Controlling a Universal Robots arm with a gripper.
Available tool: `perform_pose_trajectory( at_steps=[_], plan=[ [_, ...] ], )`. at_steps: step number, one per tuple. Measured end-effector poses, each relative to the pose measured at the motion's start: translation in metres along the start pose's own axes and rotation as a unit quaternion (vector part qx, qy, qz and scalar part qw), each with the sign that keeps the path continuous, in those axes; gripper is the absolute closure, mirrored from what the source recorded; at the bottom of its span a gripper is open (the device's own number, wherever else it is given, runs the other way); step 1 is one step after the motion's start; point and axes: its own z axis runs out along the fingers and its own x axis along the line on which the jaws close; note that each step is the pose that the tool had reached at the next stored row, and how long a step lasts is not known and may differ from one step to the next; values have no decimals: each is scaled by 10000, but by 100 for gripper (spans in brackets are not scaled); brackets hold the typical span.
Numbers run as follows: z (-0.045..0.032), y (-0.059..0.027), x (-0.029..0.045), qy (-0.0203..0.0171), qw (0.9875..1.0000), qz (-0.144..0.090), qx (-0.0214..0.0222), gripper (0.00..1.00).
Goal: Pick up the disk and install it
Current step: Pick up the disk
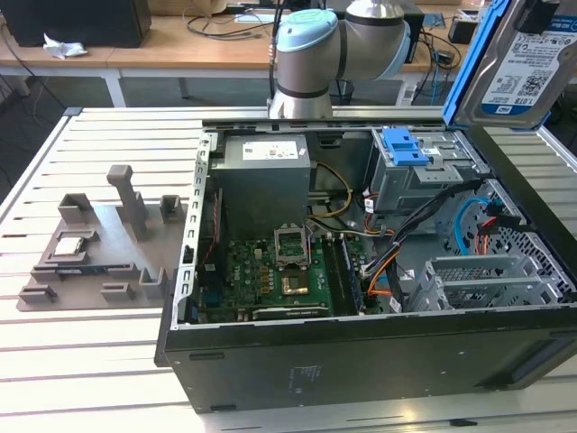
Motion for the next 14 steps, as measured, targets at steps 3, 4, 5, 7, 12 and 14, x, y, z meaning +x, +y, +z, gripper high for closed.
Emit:
perform_pose_trajectory(
  at_steps=[3,4,5,7,12,14],
  plan=[
    [-1,-5,19,0,10000,0,0,63],
    [-1,-6,24,0,10000,0,0,63],
    [-1,-8,32,0,10000,0,0,63],
    [-2,-11,45,0,10000,0,0,63],
    [-3,-20,84,0,10000,0,0,63],
    [-4,-22,112,0,10000,-1,0,63]
  ],
)
